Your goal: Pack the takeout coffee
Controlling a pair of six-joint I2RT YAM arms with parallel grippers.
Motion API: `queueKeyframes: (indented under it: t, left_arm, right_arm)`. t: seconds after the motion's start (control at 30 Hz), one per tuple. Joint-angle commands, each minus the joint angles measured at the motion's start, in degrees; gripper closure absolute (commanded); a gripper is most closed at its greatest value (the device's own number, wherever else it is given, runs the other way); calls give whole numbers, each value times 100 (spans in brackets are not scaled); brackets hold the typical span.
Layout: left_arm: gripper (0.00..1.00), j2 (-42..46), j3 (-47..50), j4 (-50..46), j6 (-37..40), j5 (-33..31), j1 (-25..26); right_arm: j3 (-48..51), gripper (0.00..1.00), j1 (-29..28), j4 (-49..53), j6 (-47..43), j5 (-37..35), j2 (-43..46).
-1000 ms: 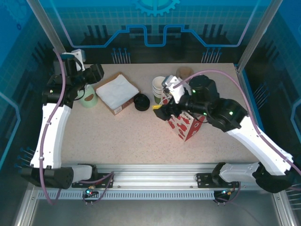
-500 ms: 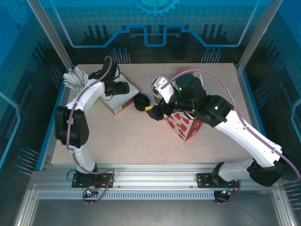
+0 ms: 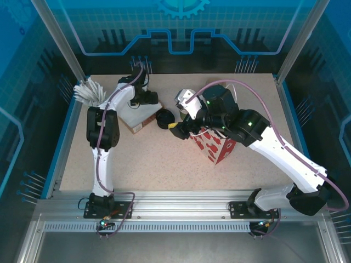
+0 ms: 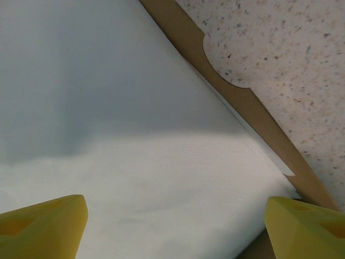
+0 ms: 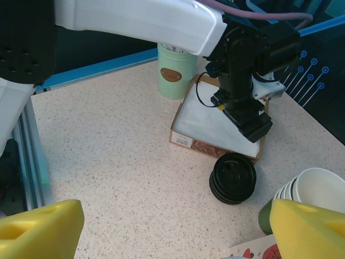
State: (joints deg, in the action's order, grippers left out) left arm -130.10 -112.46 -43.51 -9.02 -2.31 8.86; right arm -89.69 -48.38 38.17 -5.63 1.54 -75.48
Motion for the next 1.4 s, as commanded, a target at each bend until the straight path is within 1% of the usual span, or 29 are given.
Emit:
queueKeyframes:
  t: [0.0, 0.17, 0.3, 0.47, 0.67, 0.8, 0.97, 1.1, 1.23, 1.37]
  left_arm:
    - [12, -286, -333, -316, 200, -171, 54]
    - [11, -721, -796, -555, 338, -314, 128]
    - [12, -876, -949, -640, 342, -504, 151]
    - [17, -942, -953, -706, 395, -672, 151]
    - [29, -930, -911, -780, 439, -701, 142]
    - [38, -846, -900, -743, 405, -621, 140]
    - [44, -721, -904, -703, 323, -457, 133]
    - [44, -598, -853, -668, 283, -399, 107]
    - [45, -470, -751, -573, 217, -187, 50]
    - [50, -422, -707, -519, 163, -50, -6]
  right_arm:
    - [-163, 10, -45, 76, -26, -81, -28]
    - [-129, 10, -48, 110, -3, -99, -36]
    - [-84, 10, -45, 102, 26, -59, -58]
    - [-59, 10, -48, 120, 18, -93, -63]
    - [-62, 10, -48, 140, 7, -95, -68]
    - [-74, 10, -47, 177, 26, -101, -106]
    - [-76, 10, -49, 209, 35, -83, -118]
    - [-88, 10, -43, 221, 23, -62, -133]
    - [-84, 10, -53, 219, 35, -67, -175]
    - [-102, 10, -55, 252, 35, -56, -216]
